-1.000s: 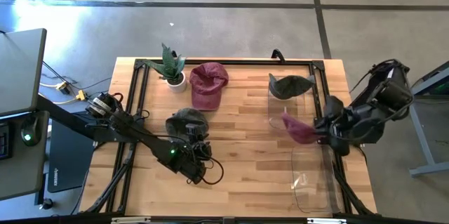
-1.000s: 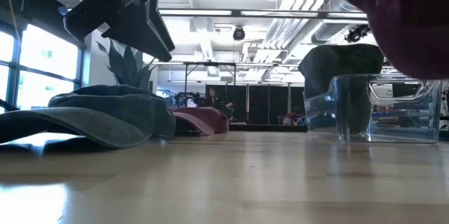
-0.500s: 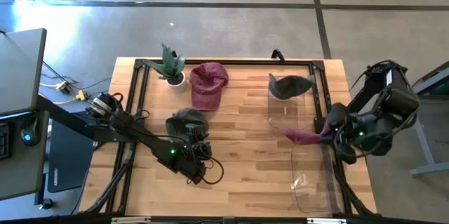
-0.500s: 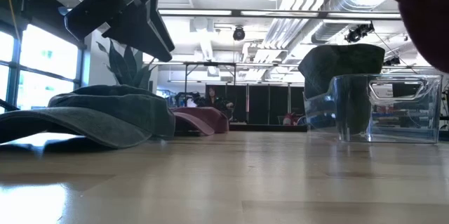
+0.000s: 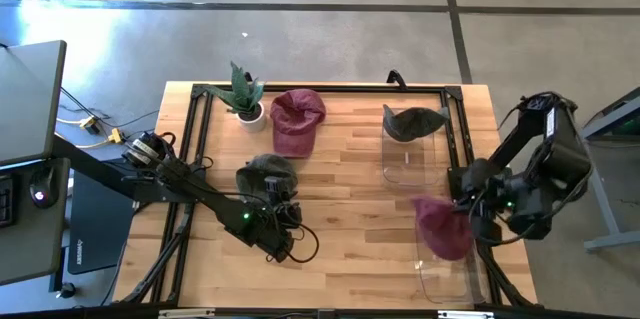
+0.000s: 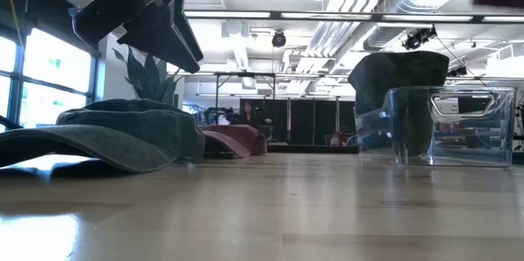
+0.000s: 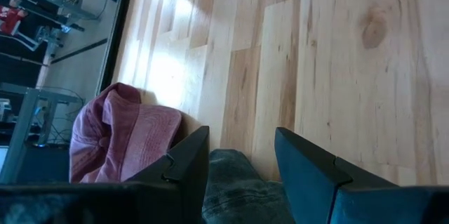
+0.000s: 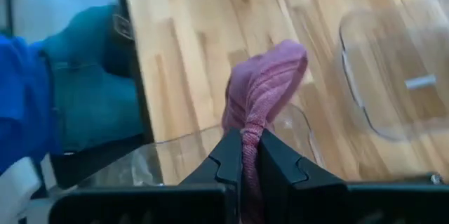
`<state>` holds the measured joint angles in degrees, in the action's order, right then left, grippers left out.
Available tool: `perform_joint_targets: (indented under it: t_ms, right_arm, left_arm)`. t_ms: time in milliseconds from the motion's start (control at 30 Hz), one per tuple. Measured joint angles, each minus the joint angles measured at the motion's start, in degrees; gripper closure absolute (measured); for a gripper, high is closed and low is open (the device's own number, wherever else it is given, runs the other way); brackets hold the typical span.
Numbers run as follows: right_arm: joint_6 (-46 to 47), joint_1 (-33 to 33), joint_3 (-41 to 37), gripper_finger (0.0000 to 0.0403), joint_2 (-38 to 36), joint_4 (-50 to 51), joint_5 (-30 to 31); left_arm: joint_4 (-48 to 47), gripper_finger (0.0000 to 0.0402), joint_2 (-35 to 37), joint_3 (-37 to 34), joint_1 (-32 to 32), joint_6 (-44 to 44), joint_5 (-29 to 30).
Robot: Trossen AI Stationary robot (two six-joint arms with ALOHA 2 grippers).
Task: Pick & Place hat
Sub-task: Put the bottom red cap into the bottom transparent bin
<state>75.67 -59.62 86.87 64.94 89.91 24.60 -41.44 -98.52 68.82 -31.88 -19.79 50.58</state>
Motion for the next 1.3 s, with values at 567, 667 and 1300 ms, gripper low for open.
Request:
perform_joint_targets:
  t_ms: [567, 667, 1300]
  right_arm:
    - [3.18, -8.15, -13.55, 0.0384, -0.41, -0.48, 10.84]
    - [1.75, -10.16, -13.17, 0.0384, -0.14, -0.67, 14.29]
    - [5.57, -18.04, -23.03, 0.0346, 7.66, -0.49, 9.18]
  left_arm:
    - [0.21, 0.0245, -0.02, 0.00, 0.02, -0.02, -1.09]
    - [0.21, 0.0245, -0.02, 0.00, 0.02, -0.02, -1.03]
    - [0.96, 0.0245, -0.04, -0.02, 0.02, 0.14, -1.03]
